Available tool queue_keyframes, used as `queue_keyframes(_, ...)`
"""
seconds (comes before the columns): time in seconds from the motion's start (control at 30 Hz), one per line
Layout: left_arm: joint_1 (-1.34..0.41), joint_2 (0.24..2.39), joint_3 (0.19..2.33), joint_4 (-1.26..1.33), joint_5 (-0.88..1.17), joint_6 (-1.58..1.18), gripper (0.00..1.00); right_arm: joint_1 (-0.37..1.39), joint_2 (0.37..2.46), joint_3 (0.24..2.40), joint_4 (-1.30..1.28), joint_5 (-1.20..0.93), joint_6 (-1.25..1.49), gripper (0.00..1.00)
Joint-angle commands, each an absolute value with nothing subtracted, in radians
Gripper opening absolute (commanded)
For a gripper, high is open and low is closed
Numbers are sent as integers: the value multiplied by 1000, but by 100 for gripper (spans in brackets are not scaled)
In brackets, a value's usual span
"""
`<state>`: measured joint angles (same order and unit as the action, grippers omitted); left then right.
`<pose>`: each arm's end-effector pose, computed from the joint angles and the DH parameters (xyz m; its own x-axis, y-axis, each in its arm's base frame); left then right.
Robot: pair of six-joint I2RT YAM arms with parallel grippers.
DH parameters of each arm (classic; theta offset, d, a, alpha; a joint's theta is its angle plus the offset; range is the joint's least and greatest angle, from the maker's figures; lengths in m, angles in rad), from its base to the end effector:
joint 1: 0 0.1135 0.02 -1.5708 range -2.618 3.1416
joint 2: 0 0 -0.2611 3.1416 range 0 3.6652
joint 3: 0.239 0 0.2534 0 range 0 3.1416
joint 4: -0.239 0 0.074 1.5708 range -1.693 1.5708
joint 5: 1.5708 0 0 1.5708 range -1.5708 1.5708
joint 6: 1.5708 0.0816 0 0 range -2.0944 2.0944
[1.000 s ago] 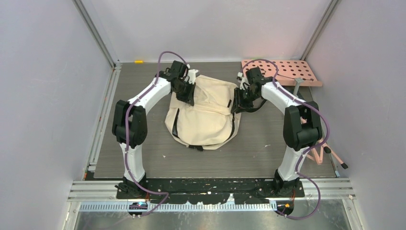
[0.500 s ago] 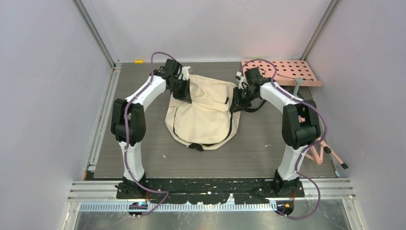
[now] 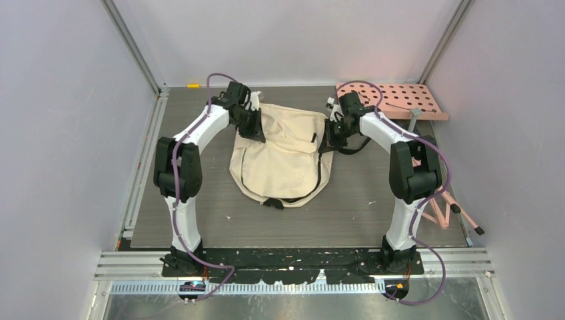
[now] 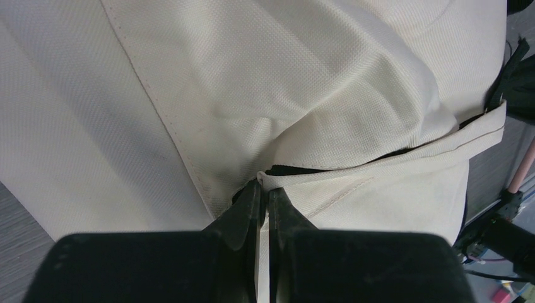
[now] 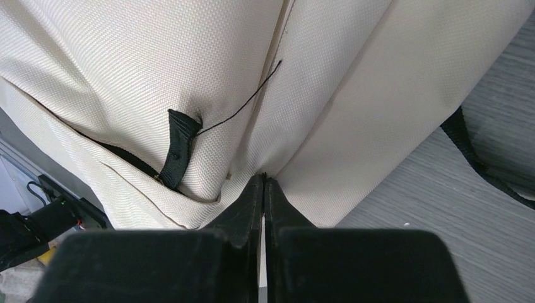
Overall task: Pack the student bag
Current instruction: Zip the student bag at the center of the board.
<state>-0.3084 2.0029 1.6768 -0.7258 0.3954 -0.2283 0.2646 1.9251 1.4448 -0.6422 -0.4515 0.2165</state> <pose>0.4248 -0.1683 0.1989 -0.9105 0.0709 -0.4074 0.2629 0.8597 -0.4380 0.3966 0.1443 0.1650 -0.9393 -0.0542 -0.3389 -0.2212 0.8505 0.4771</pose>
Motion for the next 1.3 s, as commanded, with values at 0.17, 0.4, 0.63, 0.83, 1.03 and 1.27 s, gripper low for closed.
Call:
queue_keyframes(0.17, -242, 2023, 1654, -589, 288, -473, 0, 327, 1804, 1425, -674, -440, 177, 1)
queue_keyframes(0.4, -242, 2042, 1662, -548, 221, -628, 0, 395, 1701, 1382, -704, -402, 194, 1)
queue_keyframes(0.63, -241, 2037, 1660, -544, 124, -692, 0, 489, 1631, 1358, -759, -358, 209, 1)
queue_keyframes(0.83, -236, 2051, 1710, -550, 33, -715, 0, 570, 1595, 1368, -774, -335, 237, 1)
queue_keyframes(1.03, -203, 2030, 1695, -519, -44, -730, 0, 617, 1631, 1408, -775, -319, 229, 1)
queue_keyframes(1.27, -183, 1985, 1615, -453, -123, -772, 0, 648, 1691, 1519, -767, -329, 209, 1)
